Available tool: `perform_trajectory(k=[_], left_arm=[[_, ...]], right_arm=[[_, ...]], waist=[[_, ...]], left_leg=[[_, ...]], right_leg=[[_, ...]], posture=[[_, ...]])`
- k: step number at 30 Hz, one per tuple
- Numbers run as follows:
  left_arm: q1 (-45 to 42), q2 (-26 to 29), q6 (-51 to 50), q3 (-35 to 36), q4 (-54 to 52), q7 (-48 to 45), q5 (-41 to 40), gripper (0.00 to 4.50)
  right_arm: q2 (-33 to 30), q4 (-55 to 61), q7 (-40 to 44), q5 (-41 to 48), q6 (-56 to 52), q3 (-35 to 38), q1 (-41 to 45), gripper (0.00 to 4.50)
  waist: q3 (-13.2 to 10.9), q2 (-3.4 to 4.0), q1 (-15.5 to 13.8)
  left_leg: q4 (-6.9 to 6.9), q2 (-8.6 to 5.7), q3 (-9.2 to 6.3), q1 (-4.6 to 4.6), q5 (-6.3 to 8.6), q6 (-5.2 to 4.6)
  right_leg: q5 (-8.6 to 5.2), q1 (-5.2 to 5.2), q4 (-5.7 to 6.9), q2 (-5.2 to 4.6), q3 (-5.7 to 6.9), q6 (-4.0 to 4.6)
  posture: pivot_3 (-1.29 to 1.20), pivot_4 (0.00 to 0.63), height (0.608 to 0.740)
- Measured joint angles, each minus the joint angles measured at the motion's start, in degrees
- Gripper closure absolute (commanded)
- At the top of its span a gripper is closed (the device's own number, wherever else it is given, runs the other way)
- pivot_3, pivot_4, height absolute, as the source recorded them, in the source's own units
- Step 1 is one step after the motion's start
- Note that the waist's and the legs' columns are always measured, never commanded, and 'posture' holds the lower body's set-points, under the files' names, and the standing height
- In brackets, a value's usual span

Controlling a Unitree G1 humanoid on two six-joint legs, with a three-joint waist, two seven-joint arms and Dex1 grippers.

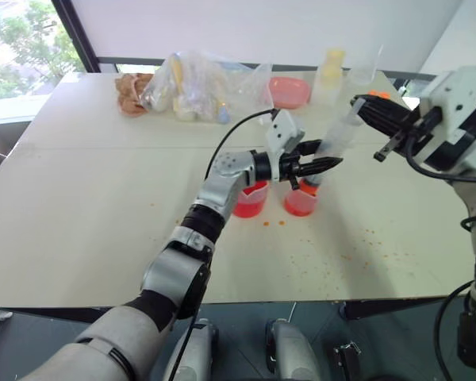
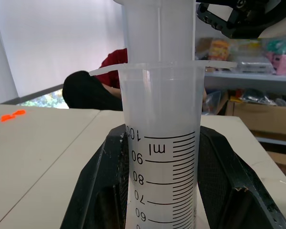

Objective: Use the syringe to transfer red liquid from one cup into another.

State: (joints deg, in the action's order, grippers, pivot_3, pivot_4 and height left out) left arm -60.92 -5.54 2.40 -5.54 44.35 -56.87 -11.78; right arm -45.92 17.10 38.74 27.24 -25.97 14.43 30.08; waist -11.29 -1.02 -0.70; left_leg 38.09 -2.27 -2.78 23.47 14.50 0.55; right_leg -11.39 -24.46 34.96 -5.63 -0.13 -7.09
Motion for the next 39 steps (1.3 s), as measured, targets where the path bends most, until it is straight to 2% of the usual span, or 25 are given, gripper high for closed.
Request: perform_trajectory(k=[14,26,29,34,39], left_arm=[[0.00,-0.06,-5.99,0.09,-6.39,0.82,-1.40,3.06],[0.19,-0.13,-8.03,-0.01,-6.88,0.64,-1.40,3.06],[0.20,-0.15,-8.15,-0.01,-6.91,0.78,-1.40,3.06],[0.51,-0.19,-8.30,0.22,-7.33,1.01,-1.51,3.06],[0.62,-0.61,-9.51,0.37,-9.52,1.67,-2.40,3.06]], right_arm=[[1.59,3.00,-1.31,0.34,-1.20,1.19,-1.68,4.45],[1.80,4.14,-1.52,0.89,-2.46,1.77,-3.82,4.45],[1.81,4.09,-1.53,1.15,-2.45,1.94,-3.60,3.50],[1.11,3.85,-1.73,1.20,-2.49,4.46,-4.01,1.08],[-0.28,4.73,-1.82,3.29,-3.42,8.86,-6.62,1.08]], waist=[[0.00,0.00,-0.02],[0.00,0.00,-0.02],[0.00,0.00,-0.02],[0.00,0.00,-0.04],[0.00,0.00,-0.14]], left_leg=[[0.00,0.00,0.00,0.00,0.00,0.00],[0.00,0.00,0.00,0.00,0.00,0.00],[0.00,0.00,0.00,0.00,0.00,0.00],[0.00,0.00,0.00,0.00,0.00,0.00],[0.00,0.00,-0.01,0.02,0.00,0.00]], right_leg=[[0.00,0.00,0.00,0.00,0.00,0.00],[0.00,0.00,0.00,0.00,0.00,0.00],[0.00,0.00,0.00,0.00,0.00,0.00],[0.00,0.00,0.00,0.00,0.00,0.00],[0.00,0.00,0.00,0.00,0.00,0.00]], posture=[[0.00,0.150,0.740],[0.00,0.150,0.740],[0.00,0.150,0.740],[0.00,0.150,0.740],[0.00,0.150,0.740]])
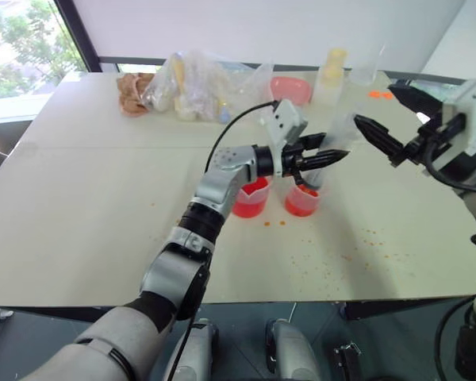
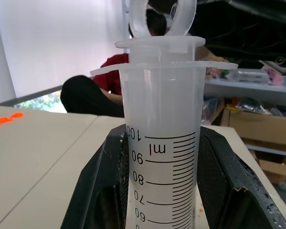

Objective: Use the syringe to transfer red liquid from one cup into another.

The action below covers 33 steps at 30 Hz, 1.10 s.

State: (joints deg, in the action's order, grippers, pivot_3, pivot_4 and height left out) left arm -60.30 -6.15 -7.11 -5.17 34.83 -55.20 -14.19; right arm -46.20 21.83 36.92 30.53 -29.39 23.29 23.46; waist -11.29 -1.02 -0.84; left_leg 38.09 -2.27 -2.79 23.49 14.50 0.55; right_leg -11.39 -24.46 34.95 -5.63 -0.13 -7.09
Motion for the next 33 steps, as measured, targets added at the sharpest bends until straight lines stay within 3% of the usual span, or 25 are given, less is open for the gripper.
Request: perform_trajectory(k=[4,9,13,20,24,29,33], left_arm=[[-0.84,-0.97,-0.21,1.09,-3.64,0.08,-2.81,3.06],[-8.86,1.26,-5.80,6.15,-4.28,5.81,-7.21,3.06],[-20.00,11.66,-16.65,13.56,-0.30,17.94,-8.58,3.06],[-34.98,30.47,-50.36,17.93,10.19,27.27,-10.67,3.06],[-28.00,35.60,-65.90,18.02,13.35,34.51,-7.48,3.06],[-12.78,32.68,-81.82,20.49,9.24,41.47,-6.00,3.06],[-8.46,31.93,-84.90,24.45,3.47,45.20,-7.48,3.06]], right_arm=[[-1.52,0.55,0.07,2.75,-4.80,4.90,-5.92,1.08],[-3.21,1.59,1.37,8.88,-10.42,10.96,-9.95,1.08],[-6.33,4.57,4.29,14.51,-12.96,13.55,-10.16,1.08],[-4.34,9.75,6.88,18.15,-12.95,-4.27,2.01,1.08],[-0.72,10.72,9.97,17.91,-12.23,-14.54,4.68,1.08],[1.80,9.12,13.31,13.32,-9.23,-22.91,6.26,1.08],[2.83,7.15,14.89,11.18,-8.27,-25.43,6.21,1.08]], waist=[[-0.02,-0.03,-0.10],[-0.02,0.05,0.35],[-0.03,0.05,1.48],[-0.03,0.12,1.89],[-0.03,0.10,1.38],[-0.19,-0.19,1.38],[-0.21,-0.24,1.35]], left_leg=[[0.01,0.02,-0.03,0.02,0.00,0.00],[0.01,0.03,-0.01,-0.06,0.01,-0.02],[0.00,0.12,-0.14,-0.09,0.03,-0.05],[-0.04,0.05,-0.34,-0.12,0.02,-0.04],[-0.01,0.01,-0.43,-0.12,0.00,0.00],[0.05,-0.06,-0.48,0.12,-0.05,0.09],[-0.01,-0.04,-0.53,0.23,-0.18,0.34]], right_leg=[[0.00,0.02,-0.02,-0.01,0.00,0.00],[-0.01,0.01,0.01,0.04,-0.01,0.00],[-0.03,0.01,0.07,0.13,-0.01,-0.03],[-0.12,0.00,0.20,0.12,0.05,-0.18],[-0.10,0.04,0.26,0.05,0.09,-0.15],[-0.08,-0.14,0.26,0.02,0.08,-0.14],[-0.05,-0.31,0.27,0.01,0.08,-0.10]], posture=[[0.00,0.150,0.740],[0.00,0.150,0.740],[0.00,0.150,0.740],[0.00,0.150,0.740],[0.00,0.150,0.740],[0.00,0.150,0.740],[0.00,0.150,0.740]])
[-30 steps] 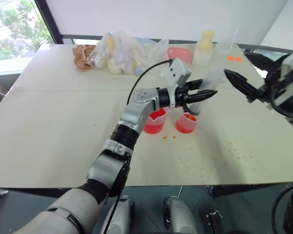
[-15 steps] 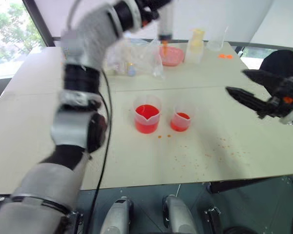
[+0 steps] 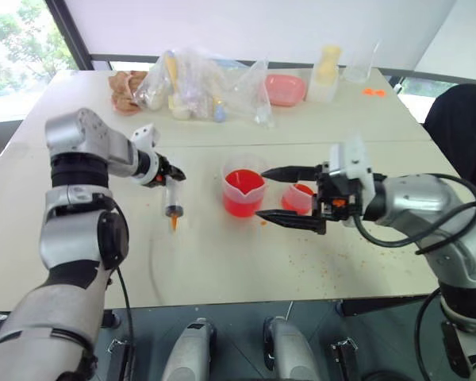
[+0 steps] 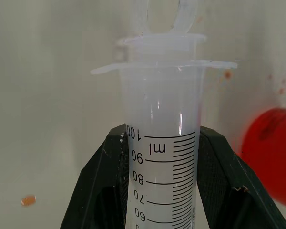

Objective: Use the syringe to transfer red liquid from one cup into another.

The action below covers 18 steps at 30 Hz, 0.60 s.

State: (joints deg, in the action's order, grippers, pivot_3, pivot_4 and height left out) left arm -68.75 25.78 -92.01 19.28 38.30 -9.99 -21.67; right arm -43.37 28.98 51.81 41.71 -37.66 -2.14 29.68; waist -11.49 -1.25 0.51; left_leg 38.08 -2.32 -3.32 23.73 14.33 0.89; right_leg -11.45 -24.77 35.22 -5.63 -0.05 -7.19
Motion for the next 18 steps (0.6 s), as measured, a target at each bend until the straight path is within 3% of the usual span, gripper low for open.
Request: perform_trajectory(k=[9,11,16,18], left_arm=[[5.62,-6.32,0.00,5.83,-5.59,10.30,-8.43,3.06],[5.81,-7.12,0.00,6.88,-6.68,12.56,-10.04,2.11],[6.79,-7.75,0.00,8.76,-8.20,17.53,-13.17,0.22],[7.29,-7.64,-0.01,8.88,-8.90,18.69,-14.30,0.04]], right_arm=[[2.80,-0.60,0.05,-0.93,0.48,-0.96,0.05,1.08],[2.99,-0.60,-0.17,-1.21,0.48,-1.14,0.04,1.02],[3.22,-0.60,-0.77,-2.17,0.48,-1.36,-0.47,1.02],[3.20,-0.60,-0.76,-2.36,0.48,-1.35,-0.78,1.02]], waist=[[0.02,-0.01,0.03],[0.02,-0.01,0.09],[0.02,-0.01,0.09],[0.02,-0.01,0.07]], left_leg=[[-0.02,0.01,0.00,-0.11,-0.03,0.08],[-0.03,0.01,0.00,-0.12,-0.03,0.09],[-0.04,-0.01,0.01,-0.14,-0.03,0.10],[-0.04,-0.01,0.01,-0.15,-0.03,0.10]], right_leg=[[0.04,0.06,0.06,-0.03,0.00,0.07],[0.05,0.05,0.06,-0.03,0.00,0.07],[0.05,0.06,0.08,-0.03,-0.01,0.08],[0.05,0.06,0.08,-0.03,-0.01,0.08]], posture=[[0.00,0.150,0.740],[0.00,0.150,0.740],[0.00,0.150,0.740],[0.00,0.150,0.740]])
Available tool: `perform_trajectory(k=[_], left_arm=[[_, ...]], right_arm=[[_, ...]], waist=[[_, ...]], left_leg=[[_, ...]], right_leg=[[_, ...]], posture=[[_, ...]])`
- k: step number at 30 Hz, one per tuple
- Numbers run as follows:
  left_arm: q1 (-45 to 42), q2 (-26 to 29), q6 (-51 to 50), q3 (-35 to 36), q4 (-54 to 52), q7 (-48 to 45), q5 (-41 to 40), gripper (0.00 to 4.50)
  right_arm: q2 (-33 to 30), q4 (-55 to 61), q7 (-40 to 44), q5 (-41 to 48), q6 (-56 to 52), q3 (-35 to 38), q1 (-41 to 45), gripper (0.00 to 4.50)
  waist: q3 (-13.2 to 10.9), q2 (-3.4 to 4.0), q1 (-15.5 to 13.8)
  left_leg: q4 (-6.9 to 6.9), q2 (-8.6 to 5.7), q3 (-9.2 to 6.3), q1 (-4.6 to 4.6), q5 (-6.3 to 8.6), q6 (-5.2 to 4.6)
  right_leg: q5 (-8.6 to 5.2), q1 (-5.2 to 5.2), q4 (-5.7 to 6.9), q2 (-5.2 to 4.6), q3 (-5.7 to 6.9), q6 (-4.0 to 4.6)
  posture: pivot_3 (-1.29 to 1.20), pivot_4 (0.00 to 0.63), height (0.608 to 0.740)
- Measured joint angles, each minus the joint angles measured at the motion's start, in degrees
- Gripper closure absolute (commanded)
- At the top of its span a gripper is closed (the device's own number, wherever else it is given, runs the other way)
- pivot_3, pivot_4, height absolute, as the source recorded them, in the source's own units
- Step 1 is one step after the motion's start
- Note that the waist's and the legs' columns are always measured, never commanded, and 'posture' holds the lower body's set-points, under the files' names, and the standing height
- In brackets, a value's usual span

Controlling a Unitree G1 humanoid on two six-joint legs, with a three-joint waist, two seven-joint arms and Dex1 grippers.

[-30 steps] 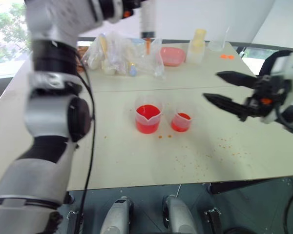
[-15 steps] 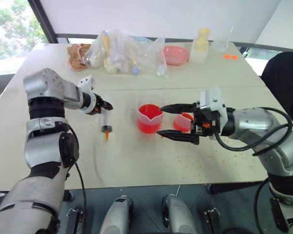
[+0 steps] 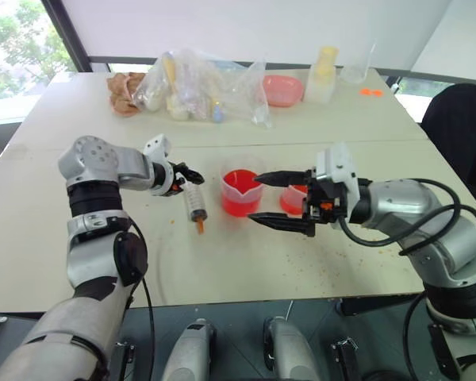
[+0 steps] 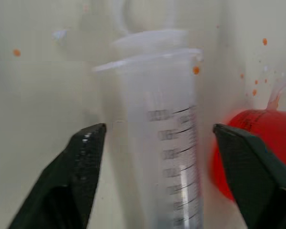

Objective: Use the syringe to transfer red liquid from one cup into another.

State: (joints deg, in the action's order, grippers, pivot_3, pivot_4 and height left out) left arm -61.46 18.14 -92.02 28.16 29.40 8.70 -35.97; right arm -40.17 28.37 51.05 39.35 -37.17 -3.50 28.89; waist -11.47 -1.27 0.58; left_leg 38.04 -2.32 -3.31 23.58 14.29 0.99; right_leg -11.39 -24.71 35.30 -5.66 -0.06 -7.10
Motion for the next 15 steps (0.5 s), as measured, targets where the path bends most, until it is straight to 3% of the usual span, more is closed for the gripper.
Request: perform_trajectory(k=[4,7,12,15], left_arm=[[1.87,0.70,0.43,-0.47,-5.54,0.65,-1.16,0.04],[9.85,2.68,12.08,-7.12,-20.99,-4.02,1.40,0.04],[19.45,11.23,30.65,-12.15,-34.36,-17.29,4.62,0.04],[24.76,12.36,36.32,-10.62,-38.91,-22.26,3.98,0.04]], right_arm=[[-0.42,-0.24,0.05,-1.03,0.09,0.03,-1.21,1.02],[-1.45,-0.68,-0.01,-0.99,0.05,1.63,-2.72,1.02],[-3.12,-0.98,-3.21,1.15,-0.97,11.70,-7.22,1.02],[-2.98,-0.40,-7.50,3.27,-2.64,18.89,-11.61,1.02]], waist=[[0.00,0.00,0.00],[0.00,0.00,0.10],[0.04,0.03,-0.18],[0.06,0.05,-0.91]], left_leg=[[-0.01,0.00,0.01,0.00,0.00,0.01],[-0.09,0.10,0.09,-0.02,-0.03,0.17],[-0.13,0.12,0.13,-0.05,-0.01,0.14],[-0.13,0.18,0.14,-0.07,0.02,0.08]], right_leg=[[0.00,0.00,-0.01,0.00,-0.01,0.01],[0.04,-0.06,-0.01,-0.02,-0.16,0.06],[0.07,-0.01,-0.14,-0.02,-0.16,0.16],[-0.02,0.06,-0.22,-0.03,-0.16,0.34]], posture=[[0.00,0.150,0.740],[0.00,0.150,0.740],[0.00,0.150,0.740],[0.00,0.150,0.740]])
